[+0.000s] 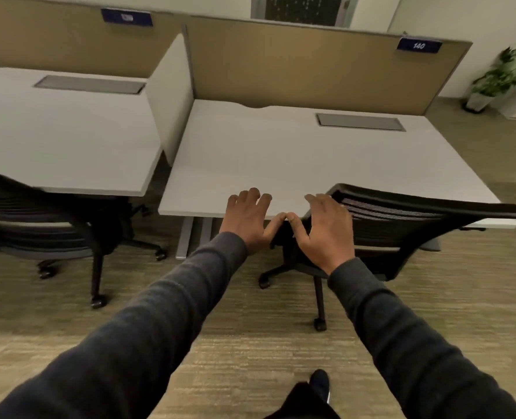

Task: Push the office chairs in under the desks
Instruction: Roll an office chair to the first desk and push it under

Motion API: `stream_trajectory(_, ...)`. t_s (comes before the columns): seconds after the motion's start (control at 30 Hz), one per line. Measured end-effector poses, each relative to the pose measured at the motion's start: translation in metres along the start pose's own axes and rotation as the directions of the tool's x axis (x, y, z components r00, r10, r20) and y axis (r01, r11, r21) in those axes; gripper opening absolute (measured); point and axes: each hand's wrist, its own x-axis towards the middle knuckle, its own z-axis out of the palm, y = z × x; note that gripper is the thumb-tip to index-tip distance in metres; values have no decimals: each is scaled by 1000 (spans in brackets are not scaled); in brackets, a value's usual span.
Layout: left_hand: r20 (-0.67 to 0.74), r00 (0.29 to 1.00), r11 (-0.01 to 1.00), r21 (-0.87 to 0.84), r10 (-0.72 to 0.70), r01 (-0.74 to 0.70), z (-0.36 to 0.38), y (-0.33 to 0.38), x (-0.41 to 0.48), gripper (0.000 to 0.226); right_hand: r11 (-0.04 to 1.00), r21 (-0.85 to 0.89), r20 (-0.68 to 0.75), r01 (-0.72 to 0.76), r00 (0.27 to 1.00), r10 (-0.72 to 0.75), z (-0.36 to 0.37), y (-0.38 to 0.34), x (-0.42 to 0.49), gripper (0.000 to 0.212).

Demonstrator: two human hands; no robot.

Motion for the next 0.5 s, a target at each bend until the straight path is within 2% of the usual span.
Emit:
stream_trajectory(0.23,27,999,998,56,-28,27,-27,-108,-60,66,999,13,57,45,997,-45,32,-115,-25,76)
stream_trajectory(0.5,7,998,996,64,-69,69,-40,-239,-104,58,991,28,143,128,981,-131,96,-240,-7,75)
